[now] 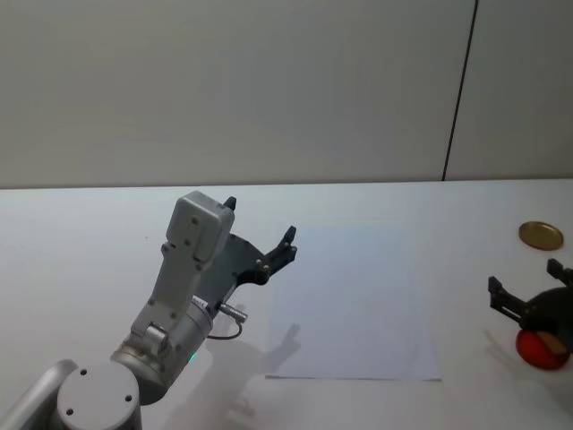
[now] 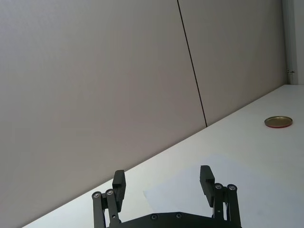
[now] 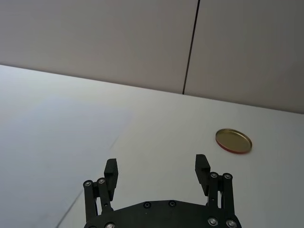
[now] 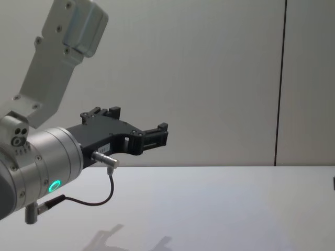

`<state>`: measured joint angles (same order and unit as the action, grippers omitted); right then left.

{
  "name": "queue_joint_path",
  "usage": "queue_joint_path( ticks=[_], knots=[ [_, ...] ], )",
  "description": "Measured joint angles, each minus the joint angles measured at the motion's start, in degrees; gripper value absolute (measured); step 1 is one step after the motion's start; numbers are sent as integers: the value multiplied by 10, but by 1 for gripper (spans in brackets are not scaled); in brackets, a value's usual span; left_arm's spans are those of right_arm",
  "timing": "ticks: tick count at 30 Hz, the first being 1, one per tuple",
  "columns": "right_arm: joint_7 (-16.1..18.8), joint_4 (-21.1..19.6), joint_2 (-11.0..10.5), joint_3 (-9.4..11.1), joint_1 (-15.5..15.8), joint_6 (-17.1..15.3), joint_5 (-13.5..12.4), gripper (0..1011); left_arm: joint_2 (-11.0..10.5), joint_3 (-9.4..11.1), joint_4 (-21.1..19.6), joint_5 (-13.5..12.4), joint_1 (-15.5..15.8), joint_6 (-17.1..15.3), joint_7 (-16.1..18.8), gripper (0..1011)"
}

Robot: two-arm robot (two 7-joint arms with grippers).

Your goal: Use the one hand to pick up the stamp and affix it onto the A4 paper.

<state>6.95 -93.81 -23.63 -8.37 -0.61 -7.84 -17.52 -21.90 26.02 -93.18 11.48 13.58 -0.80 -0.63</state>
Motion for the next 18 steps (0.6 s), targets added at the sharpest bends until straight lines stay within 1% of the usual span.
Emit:
queue_joint_path(
  ticks=[7,18],
  knots=[
    [1,2,-10,7,12,-12,-4,1001,0,0,0,0,0,0,0,993],
    [0,10,-16,12,22,-30,-5,1001,0,0,0,0,0,0,0,993]
  ],
)
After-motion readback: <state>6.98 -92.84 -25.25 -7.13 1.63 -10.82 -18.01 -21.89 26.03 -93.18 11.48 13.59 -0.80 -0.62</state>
